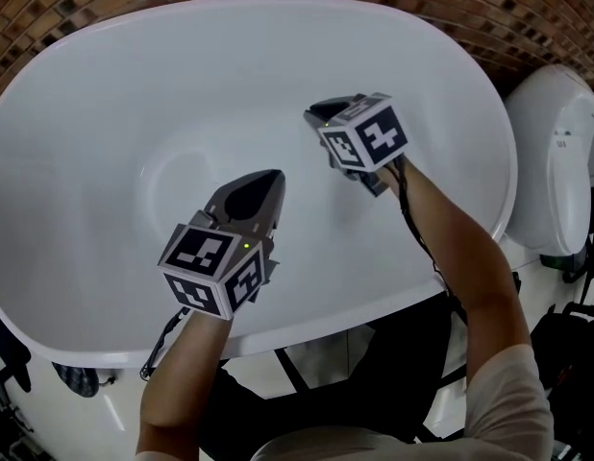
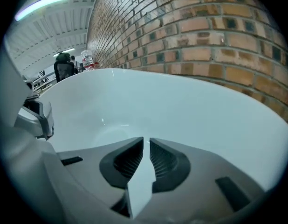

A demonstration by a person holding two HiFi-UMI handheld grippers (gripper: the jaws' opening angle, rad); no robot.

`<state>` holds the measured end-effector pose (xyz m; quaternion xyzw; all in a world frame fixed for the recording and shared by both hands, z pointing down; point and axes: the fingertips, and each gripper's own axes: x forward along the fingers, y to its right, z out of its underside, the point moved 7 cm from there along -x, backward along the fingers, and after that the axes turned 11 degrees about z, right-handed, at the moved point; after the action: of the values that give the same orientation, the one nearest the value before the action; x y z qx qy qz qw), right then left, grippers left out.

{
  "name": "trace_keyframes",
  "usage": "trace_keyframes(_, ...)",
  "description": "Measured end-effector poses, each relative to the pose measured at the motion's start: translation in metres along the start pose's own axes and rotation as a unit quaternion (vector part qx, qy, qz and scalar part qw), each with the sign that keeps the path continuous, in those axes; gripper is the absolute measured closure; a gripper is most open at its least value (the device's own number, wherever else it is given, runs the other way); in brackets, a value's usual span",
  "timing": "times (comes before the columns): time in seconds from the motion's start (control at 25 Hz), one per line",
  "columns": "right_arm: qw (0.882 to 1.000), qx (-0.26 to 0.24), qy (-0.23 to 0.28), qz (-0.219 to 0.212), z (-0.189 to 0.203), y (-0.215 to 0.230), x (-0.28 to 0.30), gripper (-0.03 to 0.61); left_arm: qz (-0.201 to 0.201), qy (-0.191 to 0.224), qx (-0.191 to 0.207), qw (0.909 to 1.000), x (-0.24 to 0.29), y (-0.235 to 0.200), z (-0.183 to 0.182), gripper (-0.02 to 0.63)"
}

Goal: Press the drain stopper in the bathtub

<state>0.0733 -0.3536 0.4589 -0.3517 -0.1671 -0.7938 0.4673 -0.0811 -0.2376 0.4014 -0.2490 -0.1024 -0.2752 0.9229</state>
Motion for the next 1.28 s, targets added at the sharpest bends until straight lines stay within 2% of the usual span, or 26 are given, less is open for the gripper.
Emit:
trace_keyframes(0.36,0.996,0.008,-0.083,0.014,0.052,0.018,0.064,0.546,0.000,-0.025,-0.009,0.9996,0.018,-0.014,0.014,0.608)
trace_keyframes(0.64,0.991,-0.007,-0.130,0.020,0.092,0.029,0.098,0.546,0.006,-0.048,-0.044,0.9979,0.027,-0.016,0.028,0.607)
trace_keyframes(0.84,0.986,-0.018,-0.167,0.021,0.121,0.037,0.118,0.546,-0.012,-0.106,-0.047,0.9932,0.028,-0.018,0.041,0.607)
trace_keyframes(1.0,0.982,-0.006,-0.191,0.011,0.142,0.037,0.134,0.546,-0.001,-0.151,-0.048,0.9874,0.032,-0.024,0.045,0.607)
trace_keyframes(1.28,0.970,-0.005,-0.242,0.005,0.178,0.053,0.162,0.546,0.021,-0.184,-0.077,0.9797,0.073,-0.041,0.055,0.608)
